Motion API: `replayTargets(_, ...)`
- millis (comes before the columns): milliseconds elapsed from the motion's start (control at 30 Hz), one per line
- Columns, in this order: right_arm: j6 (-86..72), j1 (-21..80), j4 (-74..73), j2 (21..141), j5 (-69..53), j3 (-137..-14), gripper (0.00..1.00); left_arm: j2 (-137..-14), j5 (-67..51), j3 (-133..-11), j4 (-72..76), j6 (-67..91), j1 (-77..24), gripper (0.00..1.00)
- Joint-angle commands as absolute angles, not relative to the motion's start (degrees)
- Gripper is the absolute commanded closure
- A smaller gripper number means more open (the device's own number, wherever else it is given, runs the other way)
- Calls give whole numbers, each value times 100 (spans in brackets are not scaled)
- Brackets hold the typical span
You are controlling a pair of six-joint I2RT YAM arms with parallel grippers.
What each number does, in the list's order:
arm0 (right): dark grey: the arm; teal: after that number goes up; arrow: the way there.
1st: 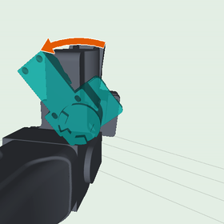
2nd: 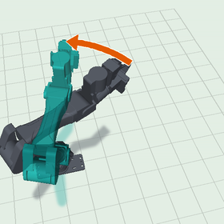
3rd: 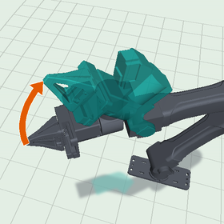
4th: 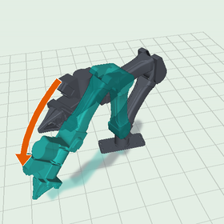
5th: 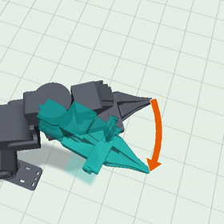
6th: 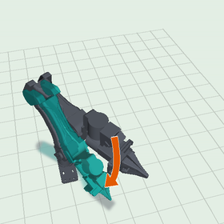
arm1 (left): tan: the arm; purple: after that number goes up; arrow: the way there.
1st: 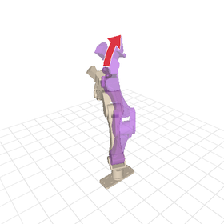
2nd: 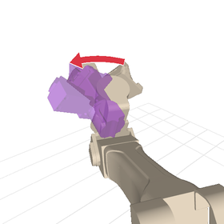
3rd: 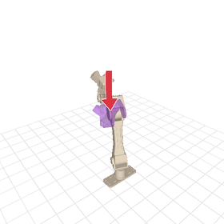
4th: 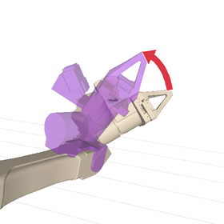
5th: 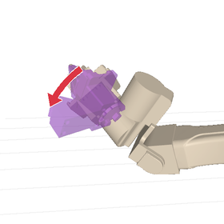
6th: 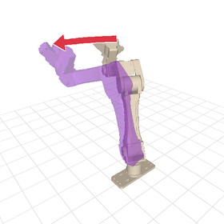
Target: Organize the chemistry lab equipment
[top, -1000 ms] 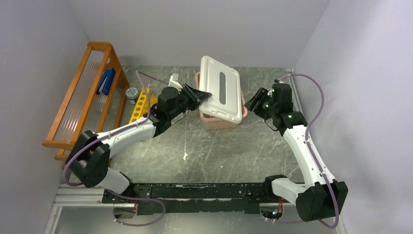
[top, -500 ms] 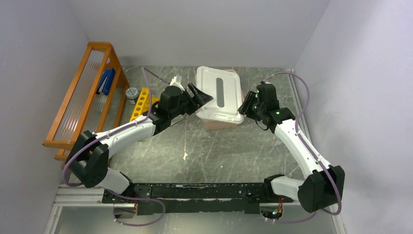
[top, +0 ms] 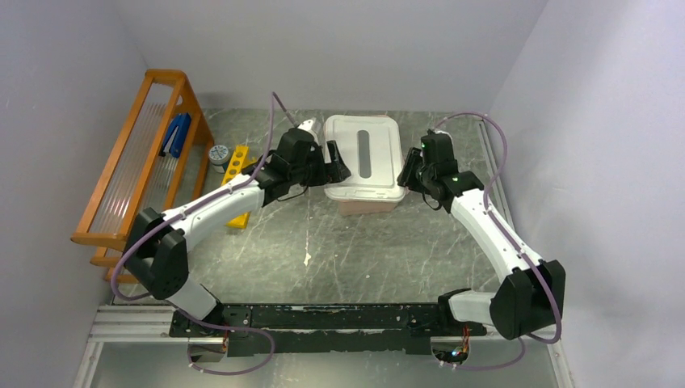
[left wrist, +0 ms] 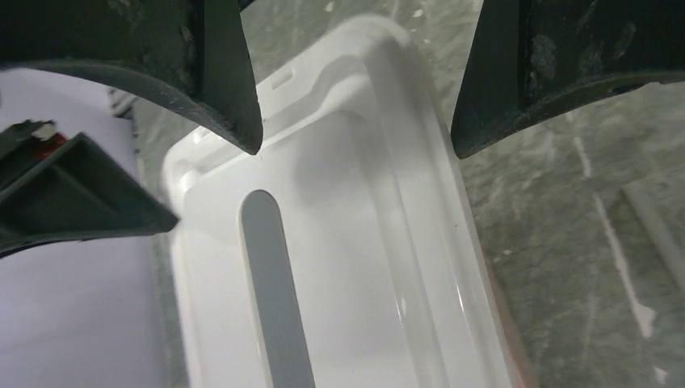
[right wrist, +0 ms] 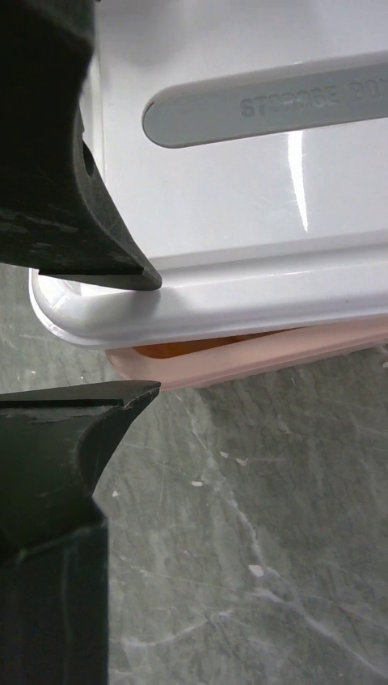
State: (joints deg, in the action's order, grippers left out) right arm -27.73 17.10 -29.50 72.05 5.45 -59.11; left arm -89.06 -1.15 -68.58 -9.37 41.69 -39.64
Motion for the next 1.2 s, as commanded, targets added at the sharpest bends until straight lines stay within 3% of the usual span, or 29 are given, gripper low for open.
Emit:
replayTargets(0, -2314, 1737, -3104, 7536, 736, -6212, 52, -9008, 230, -7488, -1510, 3142, -3828, 10)
replayTargets(200, -2184, 1740, -3000, 7751, 798, -6389, 55, -9122, 60, -7830, -1865, 2760, -3659, 13)
replayTargets(600, -1992, 1740, -3067, 8036, 1217, -6566, 62, -9370, -405, -7679, -1721, 2821, -3560, 41)
replayTargets(933, -2094, 1737, -2998, 8078, 1343, -6352, 72, -9869, -697, -7912, -1720, 2821, -3533, 44)
replayTargets(1167, -2209, 1733, -3026, 8339, 1431, -6266, 77, -9980, -128, -7917, -1831, 2808, -3524, 41)
